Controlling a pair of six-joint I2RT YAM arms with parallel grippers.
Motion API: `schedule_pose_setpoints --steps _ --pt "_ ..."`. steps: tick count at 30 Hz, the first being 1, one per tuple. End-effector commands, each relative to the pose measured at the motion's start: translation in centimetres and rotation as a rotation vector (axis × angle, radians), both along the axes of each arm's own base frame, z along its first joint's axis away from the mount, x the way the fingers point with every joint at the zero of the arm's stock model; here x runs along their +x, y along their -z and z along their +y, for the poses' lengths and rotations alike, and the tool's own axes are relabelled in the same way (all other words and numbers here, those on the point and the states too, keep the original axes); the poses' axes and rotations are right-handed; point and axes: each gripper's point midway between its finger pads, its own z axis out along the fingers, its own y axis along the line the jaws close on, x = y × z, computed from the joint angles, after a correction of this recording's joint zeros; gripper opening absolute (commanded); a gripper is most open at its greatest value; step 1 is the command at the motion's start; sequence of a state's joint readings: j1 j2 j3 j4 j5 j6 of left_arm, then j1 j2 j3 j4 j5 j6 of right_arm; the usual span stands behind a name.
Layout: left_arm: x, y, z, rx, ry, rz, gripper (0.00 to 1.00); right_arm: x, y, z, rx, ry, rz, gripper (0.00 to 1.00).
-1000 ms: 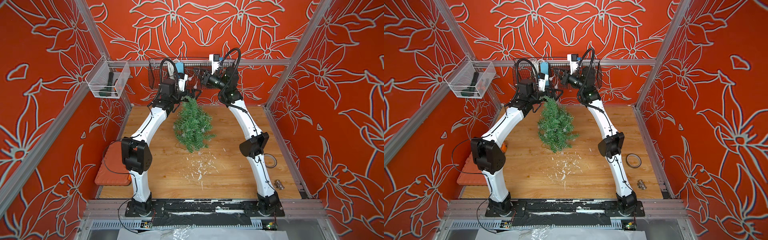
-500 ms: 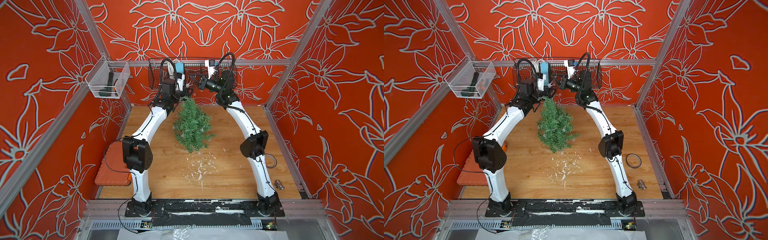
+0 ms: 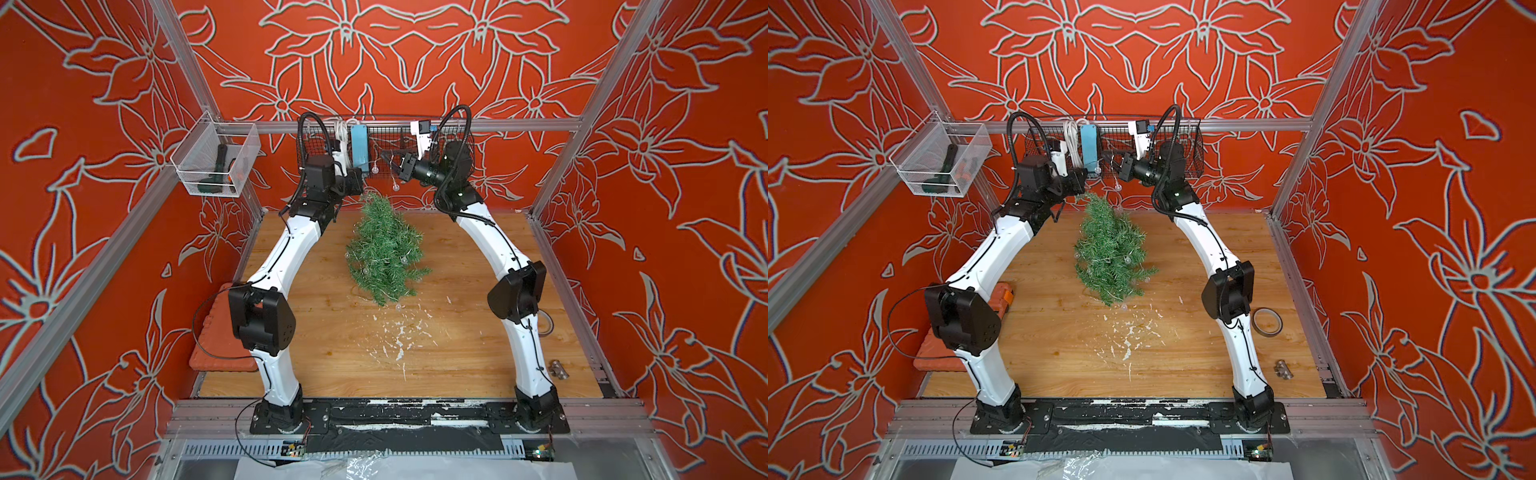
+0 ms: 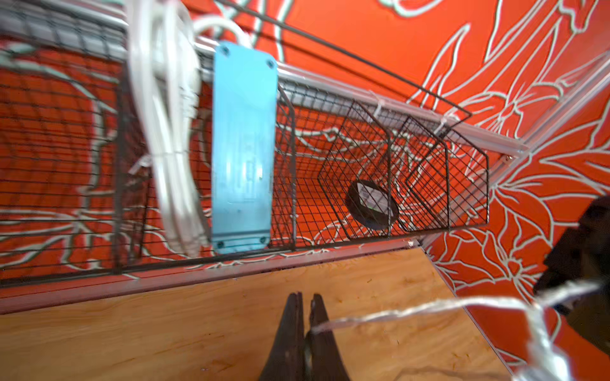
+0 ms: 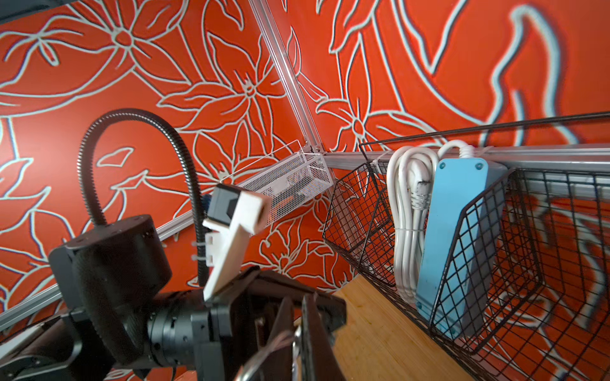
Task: Remove string lights from the small christmas tree
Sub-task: Remove the light string from the Christmas tree.
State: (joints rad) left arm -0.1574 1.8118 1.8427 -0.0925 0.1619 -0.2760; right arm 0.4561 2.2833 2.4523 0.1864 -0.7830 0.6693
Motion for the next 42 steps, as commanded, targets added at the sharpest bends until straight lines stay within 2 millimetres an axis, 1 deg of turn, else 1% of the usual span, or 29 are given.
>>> schedule_pose_setpoints --steps 1,2,3,4,5,7,9,11,12,14,16,17,18,23,25,27,29,33,36,37,40,42 --pt "-1.5 -3.6 3.6 -0.034 -0.138 -0.057 0.0 -2.0 -4.0 -1.1 0.042 0.017 -0.069 0.29" --pt "-2.0 -4.0 4.2 -0.042 -0.162 -0.059 0.0 -1.7 -4.0 -1.2 0.04 0.029 -0.06 0.41" --pt "-2.5 -4.5 4.9 -0.044 -0.185 -0.07 0.0 -1.7 -3.9 -1.2 0.036 0.035 -0.053 0.49" --pt "-2.9 -4.9 5.4 -0.046 -0.21 -0.075 0.0 -1.7 -4.0 -1.3 0.033 0.041 -0.051 0.54" --pt "-3.5 -5.5 6.2 -0.049 -0.243 -0.082 0.0 -1.6 -3.9 -1.4 0.025 0.048 -0.04 0.58" --pt "-4.5 -6.3 7.9 -0.063 -0.3 -0.09 0.0 -1.5 -3.7 -1.6 0.01 0.055 -0.029 0.62" --pt "-5.7 -7.0 10.2 -0.089 -0.376 -0.091 0.0 -1.8 -3.9 -1.8 0.0 0.068 -0.024 0.66" --pt "-6.8 -7.4 12.3 -0.106 -0.437 -0.093 0.0 -2.2 -4.5 -2.4 -0.001 0.096 -0.035 0.67" --pt "-7.6 -7.8 13.1 -0.118 -0.453 -0.101 0.0 -2.4 -4.7 -2.8 -0.004 0.109 -0.04 0.67" --pt "-9.1 -9.0 13.6 -0.138 -0.452 -0.124 0.0 -3.0 -5.2 -3.3 -0.009 0.121 -0.047 0.68" --pt "-10.9 -10.6 13.2 -0.148 -0.426 -0.156 0.0 -3.7 -5.9 -4.0 -0.003 0.131 -0.053 0.68" --pt "-11.9 -11.4 13.1 -0.156 -0.415 -0.171 0.0 -3.9 -5.8 -4.3 -0.004 0.14 -0.049 0.68" --pt "-13.0 -12.1 13.0 -0.161 -0.409 -0.185 0.0 -4.4 -6.2 -4.7 0.0 0.146 -0.055 0.68" --pt "-18.0 -14.4 12.6 -0.184 -0.379 -0.243 0.0 -7.0 -6.4 -6.2 0.004 0.171 -0.058 0.68" --pt "-19.6 -15.5 11.9 -0.208 -0.338 -0.268 0.0 -8.3 -6.1 -6.6 0.004 0.166 -0.054 0.68" --pt "-21.2 -16.8 11.0 -0.238 -0.283 -0.285 0.0 -10.2 -6.0 -6.9 -0.006 0.163 -0.063 0.68" --pt "-22.7 -18.1 10.3 -0.26 -0.236 -0.303 0.0 -12.3 -5.4 -6.8 -0.037 0.161 -0.082 0.68" --pt "-26.4 -21.0 9.2 -0.28 -0.161 -0.364 0.0 -17.2 -3.9 -5.5 -0.145 0.129 -0.139 0.69" --pt "-28.3 -22.6 8.0 -0.286 -0.085 -0.376 0.0 -20.6 -2.5 -4.2 -0.19 0.086 -0.167 0.7" --pt "-28.9 -22.9 7.6 -0.29 -0.059 -0.381 0.0 -21.5 -2.1 -3.8 -0.202 0.078 -0.177 0.7" --pt "-30.8 -23.8 6.5 -0.306 0.012 -0.399 0.0 -24.3 -0.2 -2.4 -0.272 0.051 -0.23 0.72" --pt "-32.1 -24.3 5.8 -0.318 0.061 -0.414 0.0 -25.6 1.7 -1.1 -0.324 0.033 -0.26 0.73"
